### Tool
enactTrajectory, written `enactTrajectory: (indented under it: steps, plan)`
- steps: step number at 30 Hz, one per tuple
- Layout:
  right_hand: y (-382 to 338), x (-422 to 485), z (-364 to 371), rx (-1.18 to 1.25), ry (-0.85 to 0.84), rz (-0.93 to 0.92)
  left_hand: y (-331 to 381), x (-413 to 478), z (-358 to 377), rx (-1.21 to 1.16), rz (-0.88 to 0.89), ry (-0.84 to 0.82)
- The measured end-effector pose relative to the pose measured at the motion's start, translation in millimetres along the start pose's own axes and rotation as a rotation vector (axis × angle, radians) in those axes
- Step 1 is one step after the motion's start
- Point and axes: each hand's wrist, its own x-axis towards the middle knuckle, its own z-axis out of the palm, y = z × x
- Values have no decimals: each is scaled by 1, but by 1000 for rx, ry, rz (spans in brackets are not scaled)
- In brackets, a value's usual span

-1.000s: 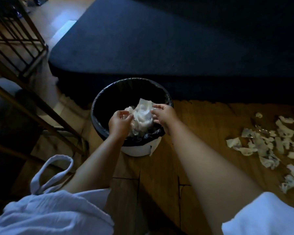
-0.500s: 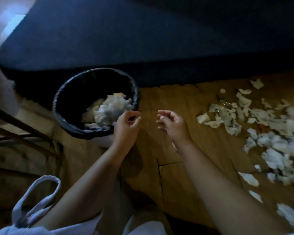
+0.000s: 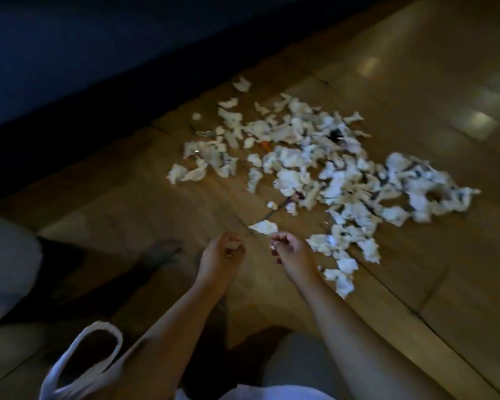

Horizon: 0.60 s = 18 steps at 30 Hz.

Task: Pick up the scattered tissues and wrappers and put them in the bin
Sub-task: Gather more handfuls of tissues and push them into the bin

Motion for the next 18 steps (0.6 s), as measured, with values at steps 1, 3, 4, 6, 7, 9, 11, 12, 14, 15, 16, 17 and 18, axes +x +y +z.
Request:
enactTrajectory:
  steps: [1, 3, 4, 6, 7, 9, 11, 12, 14, 15, 16, 17, 18]
  plan:
    - [16, 5, -21, -27, 22, 34, 3, 5, 21, 21, 7, -34]
    - [49, 13, -59, -72, 67, 99, 8, 11, 60, 80, 8, -126]
    - [66, 16, -76, -91, 95, 124, 8, 12, 76, 144, 3, -173]
    - [97, 20, -103, -167, 164, 181, 5, 15, 103, 154, -26, -198]
    - [111, 22, -112, -223, 196, 226, 3, 15, 113, 97, -59, -205]
    - [137, 27, -122, -383, 218, 293, -3, 17, 128, 3, -156, -248]
    - [153, 31, -123, -589, 163, 277, -14, 26, 139, 9, -208, -269]
    - [156, 33, -120, -670, 114, 259, -18, 31, 142, 44, -214, -277]
    - [159, 37, -110, -776, -11, 234, -28, 42, 148, 118, -245, -305]
    - [160, 41, -104, -825, -58, 223, -32, 47, 151, 179, -236, -328]
    - [160, 44, -99, -850, -86, 217, -36, 52, 153, 212, -218, -327]
    - [163, 49, -94, -863, -78, 208, -38, 57, 155, 238, -188, -307]
    - [169, 53, -90, -878, -55, 171, -40, 62, 157, 251, -157, -292]
